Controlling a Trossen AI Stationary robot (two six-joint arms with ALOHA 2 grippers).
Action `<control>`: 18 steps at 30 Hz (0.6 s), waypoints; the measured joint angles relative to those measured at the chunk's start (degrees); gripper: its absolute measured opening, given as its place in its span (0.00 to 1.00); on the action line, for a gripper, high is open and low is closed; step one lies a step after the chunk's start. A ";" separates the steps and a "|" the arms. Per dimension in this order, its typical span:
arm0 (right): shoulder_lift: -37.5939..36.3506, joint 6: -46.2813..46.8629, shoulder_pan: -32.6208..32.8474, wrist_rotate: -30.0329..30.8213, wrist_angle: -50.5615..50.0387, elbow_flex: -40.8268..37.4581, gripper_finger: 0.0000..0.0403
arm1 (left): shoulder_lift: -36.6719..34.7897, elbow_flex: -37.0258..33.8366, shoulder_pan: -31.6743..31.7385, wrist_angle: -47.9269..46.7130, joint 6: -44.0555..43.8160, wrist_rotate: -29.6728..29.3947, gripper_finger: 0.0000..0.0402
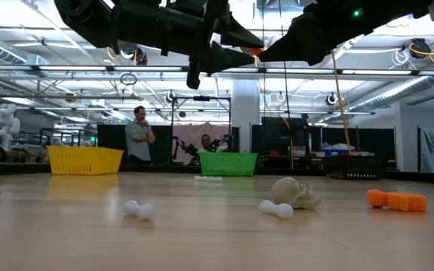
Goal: Sort Halloween decoration
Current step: Put the orange skeleton toy into the yellow bin
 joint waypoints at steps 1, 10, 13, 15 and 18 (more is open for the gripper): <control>0.00 0.02 -0.08 0.00 -0.08 0.00 0.00 | 0.00 0.00 0.00 0.00 0.48 0.01 0.35; 0.02 1.27 -0.61 -0.01 -1.46 0.00 0.00 | 0.00 0.00 -0.04 0.24 2.25 0.58 0.12; 0.02 1.31 -0.70 0.00 -1.62 0.00 0.01 | 0.00 0.00 0.04 0.24 2.22 1.32 0.08; 0.02 1.31 -0.70 0.00 -1.64 0.00 0.02 | 0.00 -0.01 0.00 0.25 2.25 1.50 0.08; 0.02 1.29 -0.70 -0.02 -1.64 0.00 0.03 | 0.00 -0.02 0.02 0.25 2.23 1.73 0.08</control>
